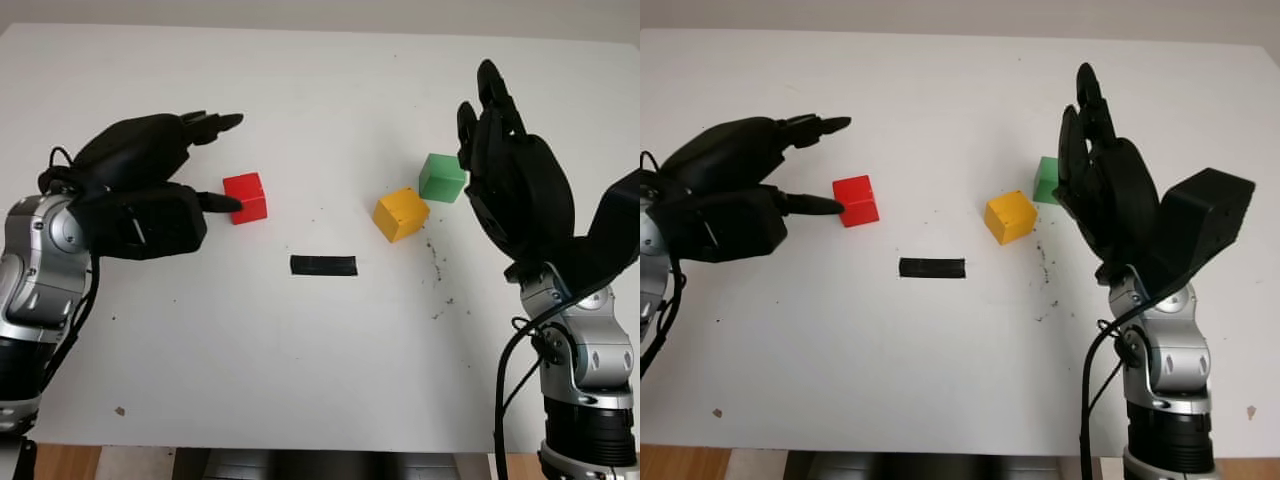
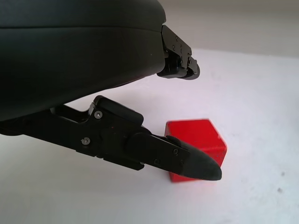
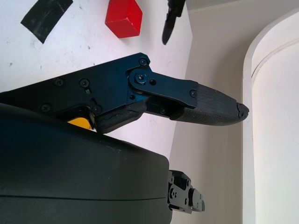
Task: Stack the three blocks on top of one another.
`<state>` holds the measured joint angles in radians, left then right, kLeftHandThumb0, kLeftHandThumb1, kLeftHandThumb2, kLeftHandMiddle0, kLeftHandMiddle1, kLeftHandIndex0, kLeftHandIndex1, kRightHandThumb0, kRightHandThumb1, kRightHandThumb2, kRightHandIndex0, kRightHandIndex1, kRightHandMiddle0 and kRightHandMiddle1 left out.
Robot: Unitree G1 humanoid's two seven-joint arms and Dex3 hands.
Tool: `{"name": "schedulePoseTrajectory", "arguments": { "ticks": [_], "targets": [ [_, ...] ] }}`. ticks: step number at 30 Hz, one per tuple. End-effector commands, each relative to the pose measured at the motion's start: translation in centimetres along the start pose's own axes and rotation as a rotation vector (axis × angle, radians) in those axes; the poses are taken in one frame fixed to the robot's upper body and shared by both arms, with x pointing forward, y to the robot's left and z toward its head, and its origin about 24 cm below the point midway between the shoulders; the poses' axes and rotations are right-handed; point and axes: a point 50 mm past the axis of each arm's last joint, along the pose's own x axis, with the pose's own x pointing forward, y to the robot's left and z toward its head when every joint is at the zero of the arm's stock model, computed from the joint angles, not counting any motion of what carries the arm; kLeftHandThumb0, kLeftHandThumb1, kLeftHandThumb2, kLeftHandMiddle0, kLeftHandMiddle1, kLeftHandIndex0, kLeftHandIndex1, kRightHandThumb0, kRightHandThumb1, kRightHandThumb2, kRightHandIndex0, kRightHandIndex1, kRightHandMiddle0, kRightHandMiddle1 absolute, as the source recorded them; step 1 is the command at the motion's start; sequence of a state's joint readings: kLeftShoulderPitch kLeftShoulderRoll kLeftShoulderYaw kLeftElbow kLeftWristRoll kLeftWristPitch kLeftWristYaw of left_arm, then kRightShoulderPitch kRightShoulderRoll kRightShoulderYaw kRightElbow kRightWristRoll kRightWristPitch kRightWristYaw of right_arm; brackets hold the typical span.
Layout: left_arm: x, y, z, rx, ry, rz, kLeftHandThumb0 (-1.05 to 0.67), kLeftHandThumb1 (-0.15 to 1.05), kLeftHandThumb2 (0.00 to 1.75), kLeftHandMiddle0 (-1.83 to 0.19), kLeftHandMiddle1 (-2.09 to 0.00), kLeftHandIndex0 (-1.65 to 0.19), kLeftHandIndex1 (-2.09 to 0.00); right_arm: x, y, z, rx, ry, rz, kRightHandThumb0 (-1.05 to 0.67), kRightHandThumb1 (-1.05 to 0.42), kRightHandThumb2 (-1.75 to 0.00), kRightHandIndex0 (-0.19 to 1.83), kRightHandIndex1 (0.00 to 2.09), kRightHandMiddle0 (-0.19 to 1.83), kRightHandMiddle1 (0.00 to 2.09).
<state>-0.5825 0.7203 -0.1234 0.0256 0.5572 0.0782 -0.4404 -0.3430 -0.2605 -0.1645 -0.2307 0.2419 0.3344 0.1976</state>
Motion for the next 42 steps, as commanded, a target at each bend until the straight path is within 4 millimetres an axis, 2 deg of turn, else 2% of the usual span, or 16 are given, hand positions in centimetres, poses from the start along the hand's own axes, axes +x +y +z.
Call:
{"name": "schedulePoseTrajectory", "arguments": {
  "ticks": [1,9,15,21,25,26,29,32,35,39,42],
  "targets": [
    [0.3,0.1,0.2,0.019,-0.002,-0.003,-0.79,1.03,0.06,-0.08,-0.04,-0.19,-0.08,0.1,-0.1,0.4,-0.004,-0.023,-0.005,-0.83,-1.05,-0.7,-0.19,0.0,-0.19,0.0],
    [1.0,-2.0,0.4,0.06,0.019,-0.023,-0.78,1.01,0.05,-0.07,-0.05,-0.18,-0.07,0.1,-0.1,0.3,0.0,-0.023,-0.006,-0.83,-1.05,-0.68,-0.19,0.0,-0.19,0.0],
    [1.2,-3.2,0.8,0.145,0.096,0.008,-0.79,1.01,0.05,-0.14,-0.08,-0.19,-0.07,0.0,-0.1,0.3,-0.015,-0.019,0.001,-0.84,-1.05,-0.68,-0.19,0.0,-0.19,0.0],
    [1.2,-4.1,1.1,0.166,0.118,0.055,-0.79,1.01,0.06,-0.24,-0.1,-0.29,-0.12,-0.2,-0.1,0.3,-0.009,-0.018,0.005,-0.83,-1.05,-0.69,-0.19,0.0,-0.19,0.0],
    [1.3,-4.5,1.1,0.192,0.113,0.085,-0.79,1.04,0.06,-0.21,-0.07,-0.44,-0.21,-0.2,0.0,0.2,-0.009,-0.012,0.014,-0.82,-1.05,-0.69,-0.19,0.0,-0.19,0.0],
    [1.4,-4.5,1.0,0.197,0.109,0.089,-0.78,1.04,0.06,-0.2,-0.06,-0.44,-0.27,-0.2,-0.1,0.2,-0.009,-0.012,0.012,-0.82,-1.05,-0.69,-0.19,0.0,-0.19,0.0],
    [1.4,-4.6,0.9,0.192,0.102,0.091,-0.74,1.05,0.09,-0.18,-0.05,-0.21,-0.84,-0.2,0.0,0.2,-0.012,-0.009,0.006,-0.82,-1.05,-0.69,-0.19,0.0,-0.19,0.0],
    [1.5,-4.7,0.9,0.164,0.095,0.082,-0.72,1.05,0.11,-0.16,-0.05,-0.15,-1.07,-0.3,-0.1,0.2,-0.01,-0.008,0.006,-0.82,-1.05,-0.69,-0.19,0.0,-0.19,0.0],
    [1.5,-4.7,0.9,0.137,0.089,0.076,-0.68,1.05,0.12,-0.15,-0.05,-0.14,-1.22,-0.3,-0.1,0.2,-0.012,-0.009,0.005,-0.82,-1.05,-0.69,-0.19,0.0,-0.19,0.0],
    [1.5,-4.7,0.9,0.145,0.077,0.078,-0.48,1.05,0.15,-0.18,-0.06,-0.16,-1.38,-0.3,-0.1,0.3,-0.01,-0.007,0.001,-0.82,-1.05,-0.68,-0.19,0.0,-0.19,0.0],
    [1.4,-4.7,0.9,0.171,0.063,0.084,-0.39,1.05,0.19,-0.2,-0.06,-0.15,-1.44,-0.3,-0.1,0.3,-0.01,-0.006,0.005,-0.82,-1.05,-0.68,-0.19,0.0,-0.19,0.0]
  ]
}}
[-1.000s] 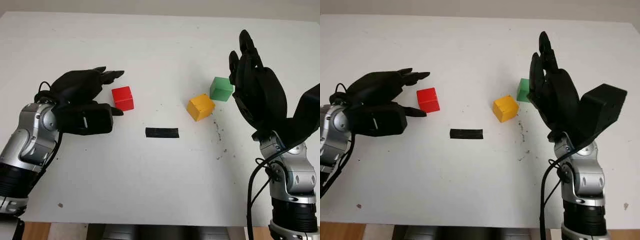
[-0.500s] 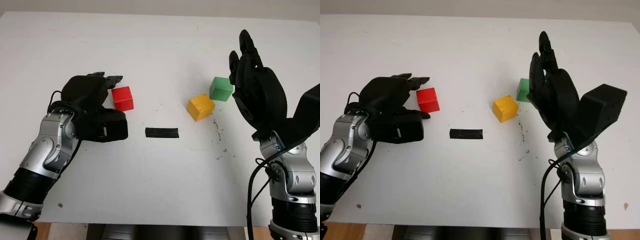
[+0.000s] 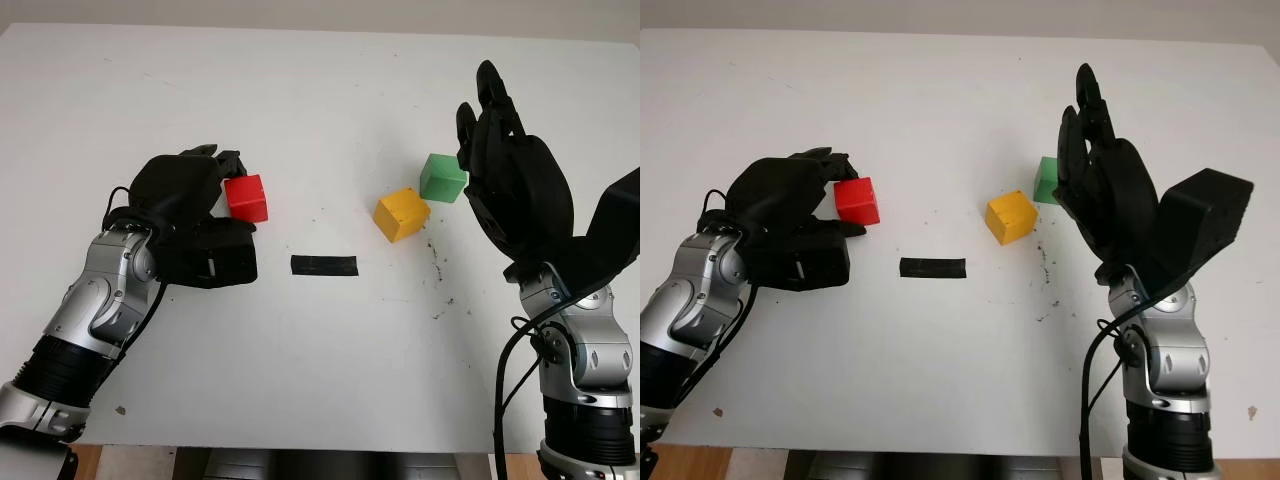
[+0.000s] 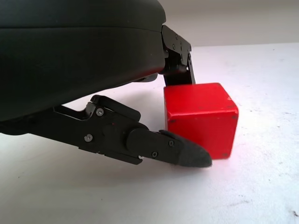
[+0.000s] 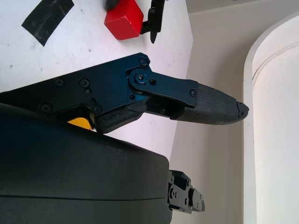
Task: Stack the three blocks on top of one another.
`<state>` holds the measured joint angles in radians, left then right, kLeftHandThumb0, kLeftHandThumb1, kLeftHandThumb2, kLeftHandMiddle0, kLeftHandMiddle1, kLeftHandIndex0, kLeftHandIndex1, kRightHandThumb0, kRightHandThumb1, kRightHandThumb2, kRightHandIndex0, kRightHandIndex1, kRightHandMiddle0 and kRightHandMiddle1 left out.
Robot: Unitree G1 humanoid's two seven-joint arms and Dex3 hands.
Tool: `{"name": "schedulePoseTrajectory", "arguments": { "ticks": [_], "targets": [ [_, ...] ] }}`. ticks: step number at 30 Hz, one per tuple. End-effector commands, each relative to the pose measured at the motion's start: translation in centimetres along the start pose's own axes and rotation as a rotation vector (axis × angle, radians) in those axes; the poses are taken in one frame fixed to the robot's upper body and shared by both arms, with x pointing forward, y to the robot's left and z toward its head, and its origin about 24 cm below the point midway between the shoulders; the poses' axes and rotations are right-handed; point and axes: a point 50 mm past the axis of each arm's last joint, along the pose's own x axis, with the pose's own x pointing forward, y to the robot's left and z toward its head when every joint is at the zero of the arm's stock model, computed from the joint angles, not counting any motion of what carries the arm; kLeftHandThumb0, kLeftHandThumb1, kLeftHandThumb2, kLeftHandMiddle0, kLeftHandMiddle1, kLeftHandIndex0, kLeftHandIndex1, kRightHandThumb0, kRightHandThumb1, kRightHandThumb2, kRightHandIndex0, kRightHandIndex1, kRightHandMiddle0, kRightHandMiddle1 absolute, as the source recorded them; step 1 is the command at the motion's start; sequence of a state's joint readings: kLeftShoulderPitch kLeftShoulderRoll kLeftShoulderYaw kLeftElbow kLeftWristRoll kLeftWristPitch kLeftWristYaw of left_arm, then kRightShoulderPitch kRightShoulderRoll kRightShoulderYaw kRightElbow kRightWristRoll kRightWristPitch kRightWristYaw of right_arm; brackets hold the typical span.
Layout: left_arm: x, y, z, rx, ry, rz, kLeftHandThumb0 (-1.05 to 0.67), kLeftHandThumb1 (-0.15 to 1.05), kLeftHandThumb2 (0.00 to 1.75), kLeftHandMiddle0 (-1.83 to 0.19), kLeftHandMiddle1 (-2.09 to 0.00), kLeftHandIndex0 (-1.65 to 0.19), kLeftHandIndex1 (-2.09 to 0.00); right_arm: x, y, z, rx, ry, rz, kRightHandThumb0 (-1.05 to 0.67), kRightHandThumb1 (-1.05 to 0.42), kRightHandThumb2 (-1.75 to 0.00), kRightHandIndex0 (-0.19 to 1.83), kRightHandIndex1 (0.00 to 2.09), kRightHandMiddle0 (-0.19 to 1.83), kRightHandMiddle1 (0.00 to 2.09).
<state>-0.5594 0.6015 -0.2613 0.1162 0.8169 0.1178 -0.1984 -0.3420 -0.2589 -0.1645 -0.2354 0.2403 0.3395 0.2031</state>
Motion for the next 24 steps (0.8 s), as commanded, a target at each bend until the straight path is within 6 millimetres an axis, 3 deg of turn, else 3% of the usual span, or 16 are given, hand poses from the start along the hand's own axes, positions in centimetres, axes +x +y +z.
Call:
{"name": "schedulePoseTrajectory", "arguments": {
  "ticks": [1,8,13,24],
  "targets": [
    [-0.3,-0.1,-0.2,0.015,-0.004,0.009,-0.37,1.05,0.2,-0.21,-0.06,-0.14,-1.44,-0.3,-0.2,0.3,-0.01,-0.007,-0.002,-0.82,-1.05,-0.68,-0.19,0.0,-0.19,0.0],
    [-1.0,0.9,0.5,-0.155,-0.103,0.016,-0.36,1.05,0.21,-0.22,-0.05,-0.02,-1.7,-0.3,-0.1,0.3,-0.013,-0.002,0.001,-0.81,-1.05,-0.68,-0.19,0.0,-0.19,0.0],
    [-2.1,2.5,1.6,-0.376,-0.18,-0.031,-0.35,1.05,0.17,-0.25,-0.06,-0.06,-1.67,-0.3,0.0,0.2,-0.014,-0.003,0.006,-0.81,-1.05,-0.69,-0.19,0.0,-0.19,0.0],
    [-3.3,2.6,2.7,-0.477,-0.192,-0.074,-0.35,1.05,0.15,-0.21,-0.05,-0.08,-1.74,-0.3,0.3,0.0,-0.021,0.006,0.017,-0.8,-1.05,-0.69,-0.19,0.0,-0.19,0.0]
  ]
}}
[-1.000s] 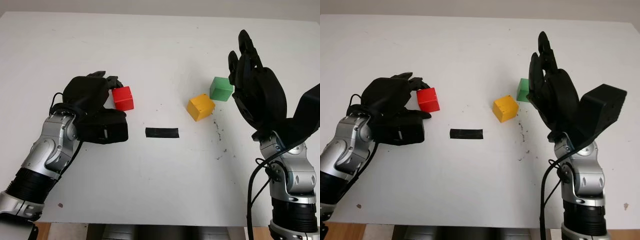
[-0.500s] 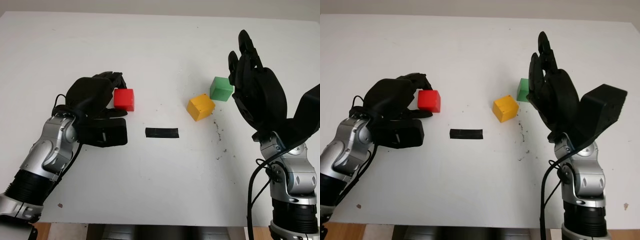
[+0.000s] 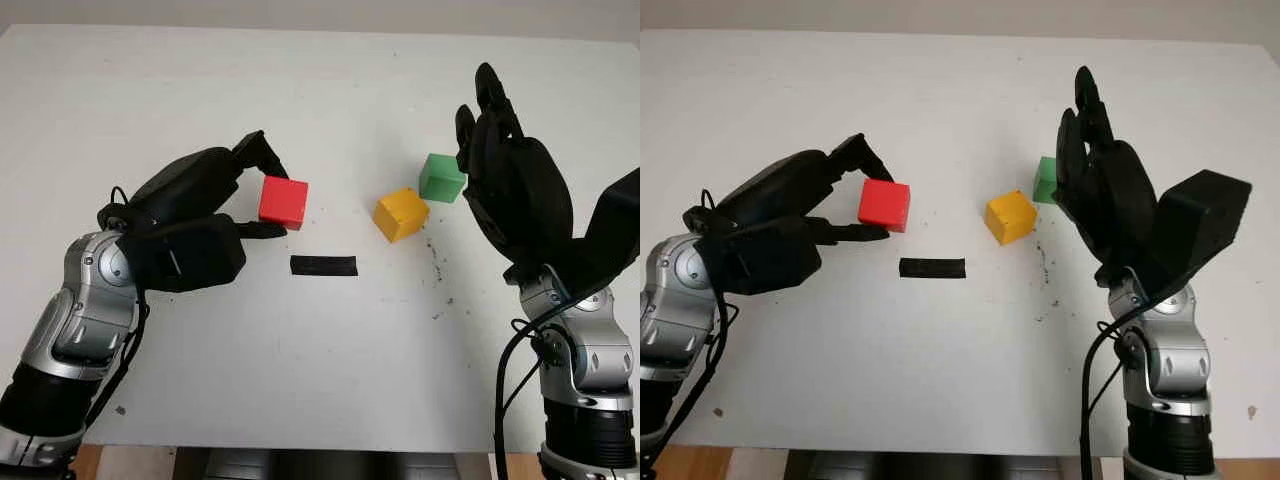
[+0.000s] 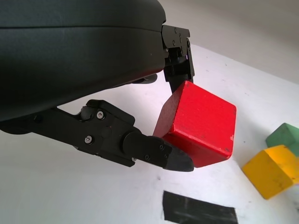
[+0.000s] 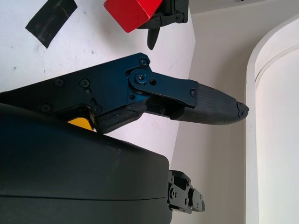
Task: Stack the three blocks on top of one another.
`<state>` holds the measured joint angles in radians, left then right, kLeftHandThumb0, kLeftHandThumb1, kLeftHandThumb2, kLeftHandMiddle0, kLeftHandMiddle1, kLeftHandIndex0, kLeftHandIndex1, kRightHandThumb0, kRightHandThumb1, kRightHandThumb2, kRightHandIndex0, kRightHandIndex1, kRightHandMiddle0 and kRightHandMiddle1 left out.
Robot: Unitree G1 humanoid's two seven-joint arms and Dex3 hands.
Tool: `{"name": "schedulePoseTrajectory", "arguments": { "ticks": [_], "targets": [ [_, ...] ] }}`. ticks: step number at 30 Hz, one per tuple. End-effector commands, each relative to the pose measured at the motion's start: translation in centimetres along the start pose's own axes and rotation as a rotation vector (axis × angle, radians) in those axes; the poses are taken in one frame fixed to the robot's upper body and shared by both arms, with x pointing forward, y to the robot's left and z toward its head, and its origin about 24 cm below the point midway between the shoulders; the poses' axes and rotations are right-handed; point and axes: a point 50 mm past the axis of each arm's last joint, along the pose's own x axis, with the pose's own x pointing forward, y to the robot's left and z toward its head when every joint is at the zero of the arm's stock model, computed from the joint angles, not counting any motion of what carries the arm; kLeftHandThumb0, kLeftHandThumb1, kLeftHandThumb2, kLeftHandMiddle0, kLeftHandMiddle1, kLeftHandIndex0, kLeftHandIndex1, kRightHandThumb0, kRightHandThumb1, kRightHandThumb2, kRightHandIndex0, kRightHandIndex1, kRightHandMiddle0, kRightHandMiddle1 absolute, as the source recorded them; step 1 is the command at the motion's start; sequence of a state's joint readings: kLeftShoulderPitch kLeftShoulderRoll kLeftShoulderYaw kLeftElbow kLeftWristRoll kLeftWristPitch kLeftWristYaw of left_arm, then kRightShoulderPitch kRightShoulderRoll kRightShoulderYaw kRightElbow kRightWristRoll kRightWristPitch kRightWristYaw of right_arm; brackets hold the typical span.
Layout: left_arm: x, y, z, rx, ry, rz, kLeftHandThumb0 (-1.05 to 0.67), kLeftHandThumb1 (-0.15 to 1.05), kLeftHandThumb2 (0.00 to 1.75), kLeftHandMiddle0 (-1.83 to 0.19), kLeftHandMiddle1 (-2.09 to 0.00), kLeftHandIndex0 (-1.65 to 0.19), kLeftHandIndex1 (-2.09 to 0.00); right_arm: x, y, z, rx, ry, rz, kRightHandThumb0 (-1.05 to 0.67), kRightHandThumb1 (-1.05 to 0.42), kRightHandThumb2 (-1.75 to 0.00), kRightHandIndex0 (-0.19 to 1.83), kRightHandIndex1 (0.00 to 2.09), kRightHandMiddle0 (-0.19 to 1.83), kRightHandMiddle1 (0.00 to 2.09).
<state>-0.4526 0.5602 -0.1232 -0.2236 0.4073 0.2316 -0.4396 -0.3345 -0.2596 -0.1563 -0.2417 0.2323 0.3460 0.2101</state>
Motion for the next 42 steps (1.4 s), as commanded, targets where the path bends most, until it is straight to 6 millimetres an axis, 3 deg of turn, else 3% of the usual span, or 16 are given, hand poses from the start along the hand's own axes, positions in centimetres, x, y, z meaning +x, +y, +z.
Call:
{"name": "schedulePoseTrajectory", "arguments": {
  "ticks": [1,7,13,19,29,39,42],
  "targets": [
    [-0.3,-0.3,0.3,-0.028,-0.009,0.017,-0.35,1.05,0.15,-0.2,-0.05,-0.08,-1.75,-0.2,0.1,0.2,-0.013,-0.005,0.008,-0.8,-1.05,-0.7,-0.19,0.0,-0.19,0.0],
    [-0.3,-2.9,0.0,-0.087,0.005,0.036,-0.37,1.05,0.18,-0.19,-0.06,-0.01,-1.88,-0.2,0.2,0.0,-0.005,-0.002,0.019,-0.78,-1.05,-0.71,-0.19,0.0,-0.19,0.0],
    [-0.4,-5.8,0.0,0.093,0.011,0.052,-0.35,1.05,0.17,-0.12,-0.03,-0.03,-1.9,-0.3,0.1,-0.1,-0.002,-0.005,0.016,-0.78,-1.05,-0.71,-0.19,0.0,-0.19,0.0],
    [-0.4,-8.0,0.4,0.148,-0.025,0.016,-0.34,1.05,0.15,-0.03,-0.04,-0.04,-1.91,-0.3,0.2,-0.3,0.01,-0.002,0.013,-0.79,-1.05,-0.7,-0.19,0.0,-0.19,0.0],
    [-0.6,-9.6,0.8,0.288,-0.072,-0.014,-0.35,1.05,0.21,-0.04,-0.06,-0.03,-1.81,-0.3,0.4,-0.2,0.015,0.0,0.006,-0.8,-1.05,-0.7,-0.19,0.0,-0.19,0.0],
    [-0.5,-10.7,0.8,0.302,-0.06,-0.042,-0.34,1.05,0.19,-0.03,-0.05,-0.02,-1.83,-0.3,0.3,-0.3,0.014,-0.004,0.01,-0.79,-1.05,-0.71,-0.19,0.0,-0.19,0.0],
    [-0.4,-10.8,0.7,0.318,-0.053,-0.041,-0.37,1.05,0.22,-0.01,-0.05,0.02,-1.74,-0.3,0.3,-0.3,0.02,-0.004,0.01,-0.8,-1.05,-0.7,-0.19,0.0,-0.19,0.0]
  ]
}}
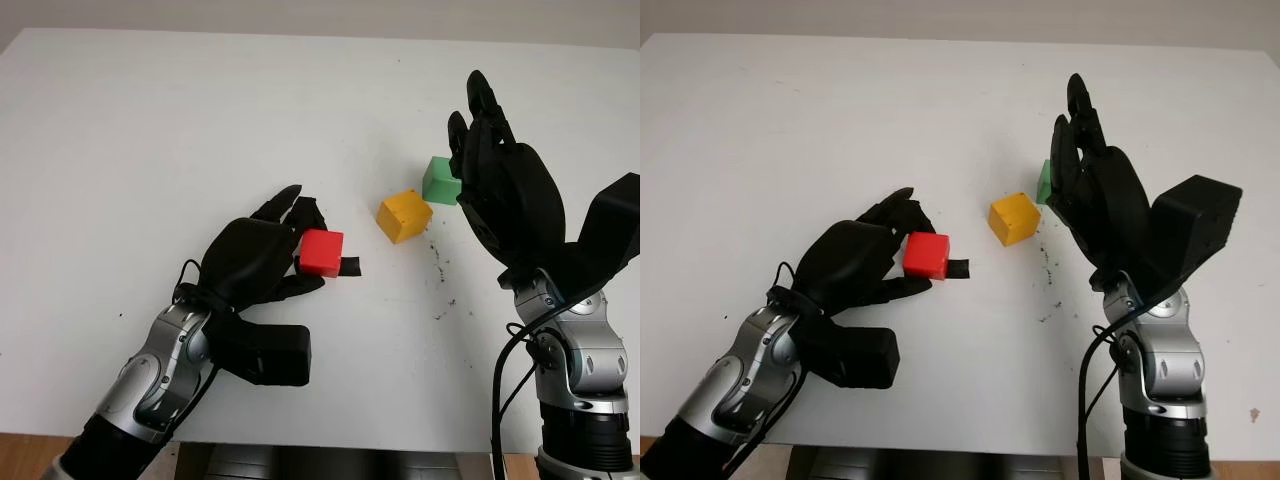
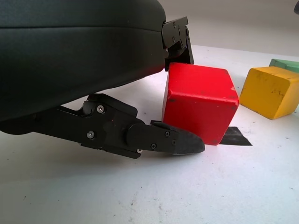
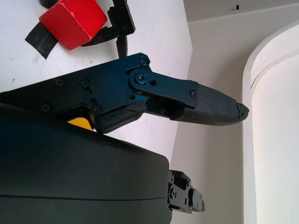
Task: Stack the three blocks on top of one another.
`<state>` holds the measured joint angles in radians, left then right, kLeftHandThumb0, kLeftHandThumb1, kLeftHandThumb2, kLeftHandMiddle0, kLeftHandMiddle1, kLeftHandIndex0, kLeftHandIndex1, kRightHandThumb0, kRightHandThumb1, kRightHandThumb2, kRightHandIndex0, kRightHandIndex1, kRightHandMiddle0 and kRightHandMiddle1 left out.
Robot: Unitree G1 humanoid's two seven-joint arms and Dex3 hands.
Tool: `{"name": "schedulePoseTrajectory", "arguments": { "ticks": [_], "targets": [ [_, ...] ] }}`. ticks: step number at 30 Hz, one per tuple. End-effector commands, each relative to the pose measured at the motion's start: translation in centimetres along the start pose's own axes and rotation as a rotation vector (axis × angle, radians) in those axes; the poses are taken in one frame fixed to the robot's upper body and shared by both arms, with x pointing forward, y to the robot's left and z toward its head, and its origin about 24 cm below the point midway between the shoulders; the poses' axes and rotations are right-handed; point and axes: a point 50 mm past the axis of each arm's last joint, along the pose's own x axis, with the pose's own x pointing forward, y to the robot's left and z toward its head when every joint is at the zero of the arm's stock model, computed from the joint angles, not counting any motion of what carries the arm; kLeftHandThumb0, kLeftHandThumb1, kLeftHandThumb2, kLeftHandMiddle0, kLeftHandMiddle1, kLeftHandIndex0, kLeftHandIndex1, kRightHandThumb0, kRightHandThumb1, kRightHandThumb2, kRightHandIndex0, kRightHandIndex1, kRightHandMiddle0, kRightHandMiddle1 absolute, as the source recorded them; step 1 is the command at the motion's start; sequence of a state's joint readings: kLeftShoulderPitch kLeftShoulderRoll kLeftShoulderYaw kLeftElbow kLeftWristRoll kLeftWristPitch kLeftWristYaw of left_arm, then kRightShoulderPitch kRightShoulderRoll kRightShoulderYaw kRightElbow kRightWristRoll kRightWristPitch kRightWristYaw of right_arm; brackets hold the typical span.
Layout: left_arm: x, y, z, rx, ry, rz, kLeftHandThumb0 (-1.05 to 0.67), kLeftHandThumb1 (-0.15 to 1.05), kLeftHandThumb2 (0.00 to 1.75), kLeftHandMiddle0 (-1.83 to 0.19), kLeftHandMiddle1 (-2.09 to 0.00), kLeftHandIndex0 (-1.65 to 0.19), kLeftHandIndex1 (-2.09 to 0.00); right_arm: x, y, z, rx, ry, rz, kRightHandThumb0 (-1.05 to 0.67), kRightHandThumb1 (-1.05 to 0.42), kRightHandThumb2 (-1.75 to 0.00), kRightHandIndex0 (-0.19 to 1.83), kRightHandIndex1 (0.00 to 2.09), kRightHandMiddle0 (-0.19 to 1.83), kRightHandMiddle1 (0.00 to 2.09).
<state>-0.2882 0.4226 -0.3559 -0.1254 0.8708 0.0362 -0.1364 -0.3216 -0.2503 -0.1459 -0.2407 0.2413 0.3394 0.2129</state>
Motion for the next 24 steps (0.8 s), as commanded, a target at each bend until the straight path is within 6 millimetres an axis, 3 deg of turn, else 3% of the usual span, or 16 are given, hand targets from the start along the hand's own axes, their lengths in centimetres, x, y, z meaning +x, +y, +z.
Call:
{"name": "schedulePoseTrajectory", "arguments": {
  "ticks": [1,5,8,14,19,24],
  "targets": [
    [-0.3,-1.5,0.1,0.011,0.008,-0.059,-0.4,1.05,0.23,0.01,-0.05,0.06,-1.59,-0.2,-0.1,0.1,0.005,-0.01,-0.001,-0.8,-1.05,-0.7,-0.19,0.0,-0.19,0.0],
    [-0.2,-1.2,0.1,0.038,0.016,-0.066,-0.57,1.05,0.25,0.17,-0.02,0.03,-0.45,-0.2,-0.1,0.2,-0.017,-0.009,-0.005,-0.78,-1.05,-0.69,-0.19,0.0,-0.19,0.0],
    [-0.3,-0.8,0.1,0.015,0.014,-0.06,-0.66,1.05,0.26,0.19,0.0,0.13,-0.13,-0.2,0.1,0.4,-0.033,-0.012,-0.012,-0.75,-1.05,-0.61,-0.19,0.0,-0.19,0.0],
    [-1.1,0.9,0.0,-0.046,-0.002,-0.037,-0.81,1.05,0.3,0.19,0.0,0.19,0.0,-0.3,0.0,0.6,-0.013,0.003,-0.055,-0.73,-1.05,-0.36,-0.19,0.0,-0.19,0.0],
    [-2.2,4.2,-0.4,-0.196,-0.028,-0.048,-0.86,1.05,0.38,0.19,0.0,0.19,0.0,-0.6,-0.3,1.2,-0.072,-0.017,-0.074,-0.72,-1.05,-0.14,-0.19,0.0,-0.19,0.0],
    [-3.5,7.7,-1.4,-0.352,-0.072,-0.018,-0.87,1.05,0.37,0.19,0.0,0.19,0.0,-0.9,-0.7,2.1,-0.155,-0.06,-0.081,-0.61,-0.98,-0.05,-0.19,0.0,-0.17,0.02]
  ]
}}
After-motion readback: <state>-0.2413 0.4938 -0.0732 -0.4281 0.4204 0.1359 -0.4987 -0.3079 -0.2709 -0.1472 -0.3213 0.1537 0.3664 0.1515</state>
